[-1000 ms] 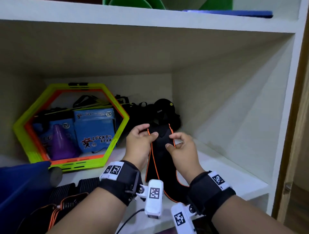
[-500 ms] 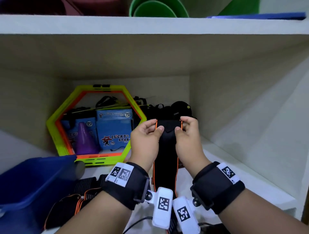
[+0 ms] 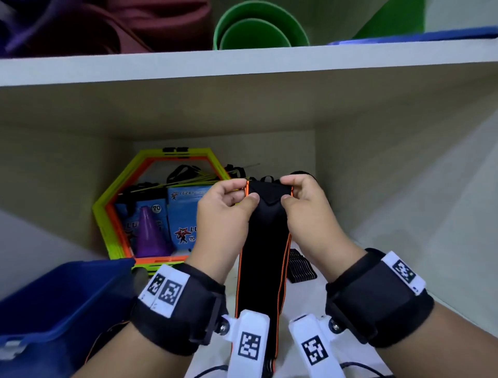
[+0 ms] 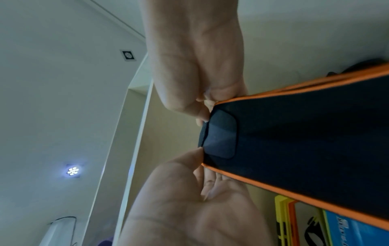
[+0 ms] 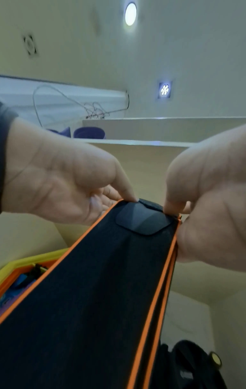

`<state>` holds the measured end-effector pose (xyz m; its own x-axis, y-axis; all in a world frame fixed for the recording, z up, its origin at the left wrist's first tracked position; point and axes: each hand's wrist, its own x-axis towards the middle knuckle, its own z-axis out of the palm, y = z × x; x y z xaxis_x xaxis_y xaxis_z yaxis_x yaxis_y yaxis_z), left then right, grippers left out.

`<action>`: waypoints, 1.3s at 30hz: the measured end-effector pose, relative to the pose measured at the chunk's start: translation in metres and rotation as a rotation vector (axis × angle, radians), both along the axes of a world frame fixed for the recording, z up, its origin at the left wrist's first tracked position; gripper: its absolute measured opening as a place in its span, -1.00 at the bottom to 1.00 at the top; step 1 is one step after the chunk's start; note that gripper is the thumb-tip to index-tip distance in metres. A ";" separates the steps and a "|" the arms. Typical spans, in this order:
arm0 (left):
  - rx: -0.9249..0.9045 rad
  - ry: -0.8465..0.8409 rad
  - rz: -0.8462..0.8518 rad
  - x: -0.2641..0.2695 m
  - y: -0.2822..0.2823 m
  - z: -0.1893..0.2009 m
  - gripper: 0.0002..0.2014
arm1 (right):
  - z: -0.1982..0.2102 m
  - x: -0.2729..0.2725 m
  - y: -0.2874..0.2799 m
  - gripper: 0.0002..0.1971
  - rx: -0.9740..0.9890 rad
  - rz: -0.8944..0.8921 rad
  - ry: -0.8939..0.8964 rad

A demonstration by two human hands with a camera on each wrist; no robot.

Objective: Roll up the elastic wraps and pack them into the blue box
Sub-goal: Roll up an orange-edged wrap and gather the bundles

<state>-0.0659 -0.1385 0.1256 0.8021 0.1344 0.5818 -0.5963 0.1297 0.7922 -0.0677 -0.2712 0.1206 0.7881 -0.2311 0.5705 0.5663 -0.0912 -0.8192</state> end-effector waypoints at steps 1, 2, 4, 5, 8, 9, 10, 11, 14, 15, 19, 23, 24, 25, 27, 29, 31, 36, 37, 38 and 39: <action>-0.003 0.000 -0.022 -0.003 0.003 0.003 -0.79 | 0.003 -0.003 -0.001 -0.67 -0.018 0.018 0.011; -0.007 0.004 -0.040 -0.006 0.007 0.006 -0.79 | 0.006 -0.006 -0.003 -0.69 -0.039 0.036 0.017; 0.000 0.017 -0.063 -0.008 0.012 0.012 -0.80 | 0.012 -0.008 -0.007 -0.71 -0.080 0.056 0.025; 0.019 0.029 -0.064 -0.007 0.014 0.015 -0.81 | 0.014 -0.005 -0.009 -0.71 -0.098 0.055 0.034; 0.112 0.070 0.001 0.008 0.017 0.014 -0.88 | 0.016 0.011 -0.015 -0.71 -0.170 0.043 0.069; 0.148 0.090 0.041 0.015 0.017 0.012 -0.89 | 0.015 0.019 -0.017 -0.73 -0.197 0.043 0.089; 0.183 0.119 0.070 0.022 0.017 0.010 -0.88 | 0.012 0.028 -0.019 -0.74 -0.226 0.048 0.113; 0.214 0.152 0.085 0.028 0.016 0.008 -0.88 | 0.011 0.036 -0.021 -0.72 -0.260 0.054 0.136; 0.259 0.156 0.112 0.041 0.012 0.009 -0.83 | 0.015 0.053 -0.026 -0.65 -0.323 0.051 0.122; 0.252 0.116 0.117 0.043 0.011 0.013 -0.81 | 0.019 0.054 -0.028 -0.63 -0.324 0.042 0.076; 0.275 -0.007 0.035 0.040 0.013 0.023 -0.59 | 0.031 0.050 -0.042 -0.54 -0.340 0.028 -0.084; 0.535 0.046 0.017 0.038 0.022 -0.012 -0.49 | -0.009 0.047 -0.054 -0.48 -0.422 0.103 0.058; 0.634 0.081 0.033 0.037 0.026 -0.030 -0.48 | -0.028 0.047 -0.056 -0.43 -0.462 0.131 0.133; 0.723 0.121 0.041 0.036 0.030 -0.050 -0.45 | -0.048 0.046 -0.057 -0.37 -0.517 0.153 0.210; 0.867 0.200 0.015 0.032 0.037 -0.093 -0.43 | -0.089 0.040 -0.057 -0.32 -0.690 0.173 0.324; 1.027 0.247 -0.005 0.026 0.040 -0.132 -0.53 | -0.124 0.032 -0.057 -0.43 -0.876 0.178 0.415; 1.168 0.258 -0.001 0.021 0.043 -0.163 -0.69 | -0.145 0.025 -0.055 -0.59 -0.970 0.207 0.496; 1.206 0.258 -0.060 0.017 0.048 -0.186 -0.78 | -0.154 0.018 -0.052 -0.69 -1.041 0.247 0.544; 1.198 0.261 -0.084 0.018 0.049 -0.184 -0.79 | -0.151 0.018 -0.053 -0.68 -1.046 0.278 0.565; 1.193 0.262 -0.106 0.019 0.051 -0.181 -0.78 | -0.149 0.018 -0.054 -0.67 -1.056 0.318 0.587; 1.188 0.258 -0.116 0.021 0.052 -0.175 -0.76 | -0.144 0.018 -0.056 -0.65 -1.075 0.351 0.603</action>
